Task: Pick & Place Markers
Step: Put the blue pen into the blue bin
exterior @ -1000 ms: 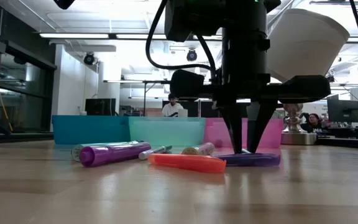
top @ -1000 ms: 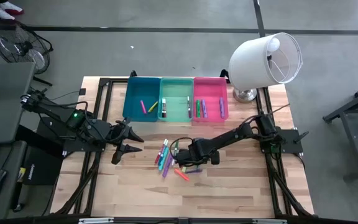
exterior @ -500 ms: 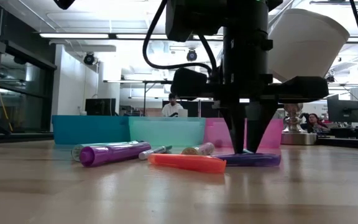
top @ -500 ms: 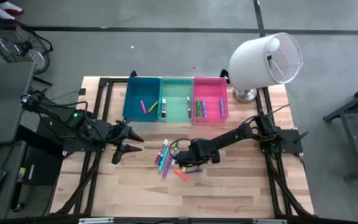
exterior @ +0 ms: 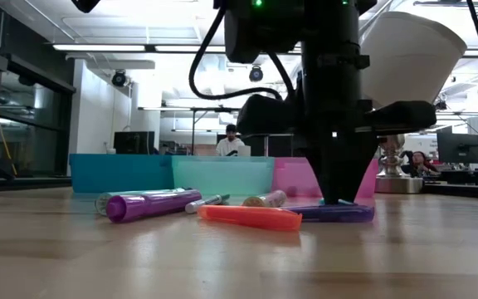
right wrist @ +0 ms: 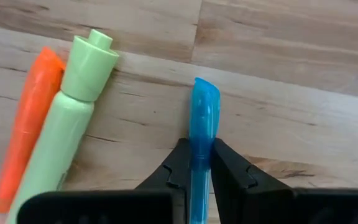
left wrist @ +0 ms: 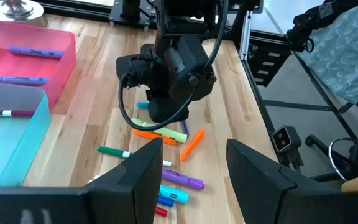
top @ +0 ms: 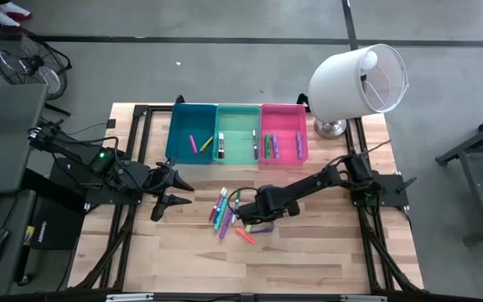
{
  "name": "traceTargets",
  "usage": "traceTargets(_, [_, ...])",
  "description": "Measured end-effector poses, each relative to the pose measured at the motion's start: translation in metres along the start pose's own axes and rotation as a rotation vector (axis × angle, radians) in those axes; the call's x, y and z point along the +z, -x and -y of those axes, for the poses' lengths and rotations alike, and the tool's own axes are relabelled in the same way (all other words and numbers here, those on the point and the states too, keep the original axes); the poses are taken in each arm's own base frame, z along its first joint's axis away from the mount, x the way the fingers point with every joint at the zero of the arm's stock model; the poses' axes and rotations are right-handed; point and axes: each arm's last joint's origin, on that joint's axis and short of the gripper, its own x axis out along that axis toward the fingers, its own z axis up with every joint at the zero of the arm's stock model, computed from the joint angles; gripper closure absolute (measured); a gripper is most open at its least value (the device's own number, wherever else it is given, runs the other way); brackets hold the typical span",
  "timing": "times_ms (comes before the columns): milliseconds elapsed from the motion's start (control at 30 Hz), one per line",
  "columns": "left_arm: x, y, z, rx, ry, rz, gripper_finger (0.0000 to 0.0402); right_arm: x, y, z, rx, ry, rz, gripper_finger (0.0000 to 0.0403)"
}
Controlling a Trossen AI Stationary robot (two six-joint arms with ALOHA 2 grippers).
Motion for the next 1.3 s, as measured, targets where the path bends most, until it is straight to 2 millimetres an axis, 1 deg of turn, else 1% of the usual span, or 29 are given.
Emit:
traceTargets(267, [0.000, 0.000, 0.000, 0.012, 0.014, 0.004, 0.0227, 0.007, -0.001, -0.001, 0.004, 0.036, -0.033, 0.0372])
traceTargets(367, [0.000, 0.000, -0.001, 0.030, 0.014, 0.010, 0.0227, 0.008, 0.000, -0.001, 0.005, 0.046, -0.030, 0.0372])
traceTargets(567, [0.000, 0.000, -0.001, 0.035, 0.021, 0.011, 0.0227, 0.010, 0.008, 0.004, -0.004, 0.063, 0.006, 0.0372])
traceTargets(1300, [0.000, 0.000, -0.001, 0.033, 0.029, 0.013, 0.0227, 0.011, 0.011, 0.005, -0.002, 0.126, 0.035, 0.0374])
